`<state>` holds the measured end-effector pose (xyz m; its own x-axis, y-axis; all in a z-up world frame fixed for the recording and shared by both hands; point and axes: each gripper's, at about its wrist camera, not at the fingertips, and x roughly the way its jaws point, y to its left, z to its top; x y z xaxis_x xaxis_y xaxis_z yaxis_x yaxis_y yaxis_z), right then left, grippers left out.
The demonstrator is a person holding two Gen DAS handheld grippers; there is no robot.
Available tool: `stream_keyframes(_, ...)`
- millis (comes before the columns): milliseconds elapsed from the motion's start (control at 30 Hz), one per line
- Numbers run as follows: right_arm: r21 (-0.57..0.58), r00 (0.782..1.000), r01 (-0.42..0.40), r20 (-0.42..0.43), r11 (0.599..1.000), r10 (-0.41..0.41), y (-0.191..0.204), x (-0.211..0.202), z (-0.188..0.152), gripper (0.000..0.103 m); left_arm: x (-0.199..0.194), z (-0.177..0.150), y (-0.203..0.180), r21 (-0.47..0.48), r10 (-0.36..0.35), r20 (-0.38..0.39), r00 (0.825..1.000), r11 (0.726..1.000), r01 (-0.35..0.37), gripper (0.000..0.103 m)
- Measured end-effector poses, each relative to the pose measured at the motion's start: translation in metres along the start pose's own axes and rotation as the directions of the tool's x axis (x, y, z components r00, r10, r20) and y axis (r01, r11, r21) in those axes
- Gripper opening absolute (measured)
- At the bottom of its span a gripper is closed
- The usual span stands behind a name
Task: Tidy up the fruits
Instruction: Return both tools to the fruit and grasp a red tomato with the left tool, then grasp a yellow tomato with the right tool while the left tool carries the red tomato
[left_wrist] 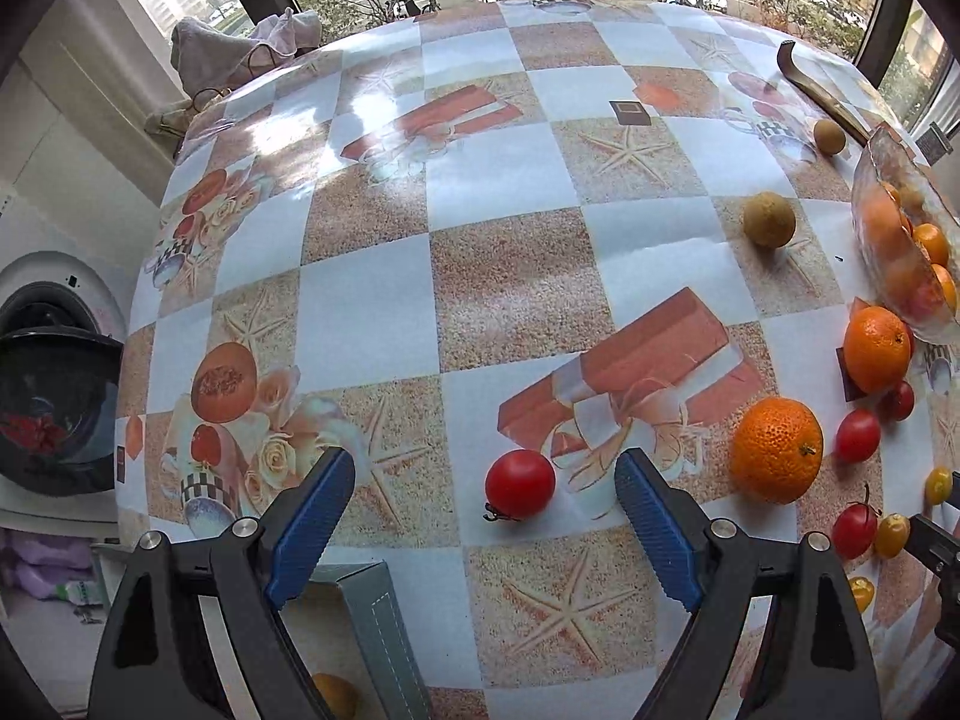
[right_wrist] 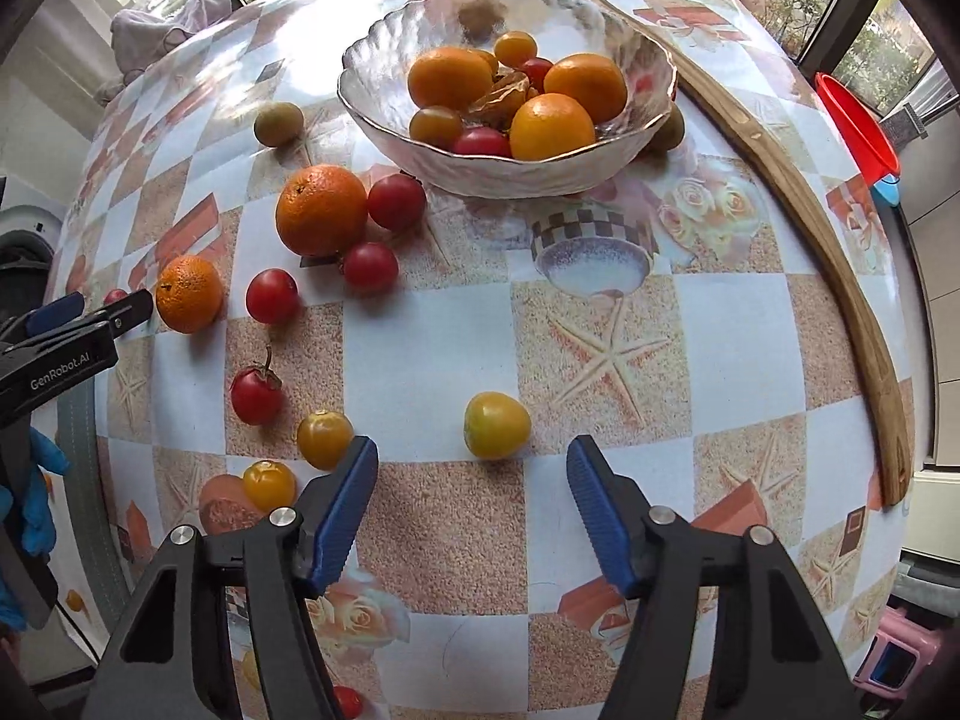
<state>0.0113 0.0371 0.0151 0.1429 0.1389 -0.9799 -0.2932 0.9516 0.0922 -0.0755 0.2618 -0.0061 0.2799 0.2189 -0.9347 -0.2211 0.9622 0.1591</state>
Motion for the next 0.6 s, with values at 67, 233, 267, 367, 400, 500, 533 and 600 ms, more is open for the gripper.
stream_keyframes(67, -0.012, 1.000, 0.020, 0.005, 1.000, -0.020, 0.008, 0.002, 0.003, 0.061, -0.001, 0.001, -0.001, -0.006, -0.024, 0.005, 1.000, 1.000, 0.024, 0.076)
stream_keyframes(233, -0.024, 1.000, 0.012, 0.009, 1.000, -0.012, 0.011, 0.000, 0.008, 0.023, -0.006, 0.003, -0.011, -0.003, -0.089, 0.000, 0.996, 0.996, 0.089, 0.033)
stream_keyframes(267, -0.017, 1.000, 0.000, 0.007, 1.000, 0.000, 0.009, -0.001, 0.007, 0.023, -0.007, 0.002, -0.014, 0.008, -0.100, -0.003, 0.995, 0.995, 0.100, 0.026)
stream_keyframes(367, 0.012, 0.998, -0.062, 0.012, 0.998, 0.061, 0.000, -0.009, 0.004, 0.023, -0.012, -0.002, -0.024, 0.030, -0.136, -0.013, 0.991, 0.990, 0.136, 0.021)
stream_keyframes(400, 0.022, 0.997, -0.077, 0.013, 0.997, 0.076, -0.004, -0.013, 0.002, 0.023, -0.015, -0.005, -0.026, 0.029, -0.149, -0.014, 0.989, 0.988, 0.149, 0.021)
stream_keyframes(500, 0.046, 0.993, -0.119, 0.016, 0.992, 0.118, -0.015, -0.026, -0.010, 0.023, -0.027, -0.014, -0.028, 0.011, -0.197, -0.009, 0.980, 0.980, 0.198, 0.021)
stream_keyframes(533, 0.054, 0.992, -0.128, 0.015, 0.990, 0.127, -0.017, -0.028, -0.012, 0.023, -0.032, -0.017, -0.028, 0.006, -0.209, -0.007, 0.978, 0.978, 0.209, 0.021)
stream_keyframes(600, 0.065, 0.990, -0.142, 0.012, 0.988, 0.142, -0.020, -0.035, -0.017, 0.023, -0.041, -0.024, -0.029, -0.002, -0.228, -0.003, 0.974, 0.974, 0.228, 0.021)
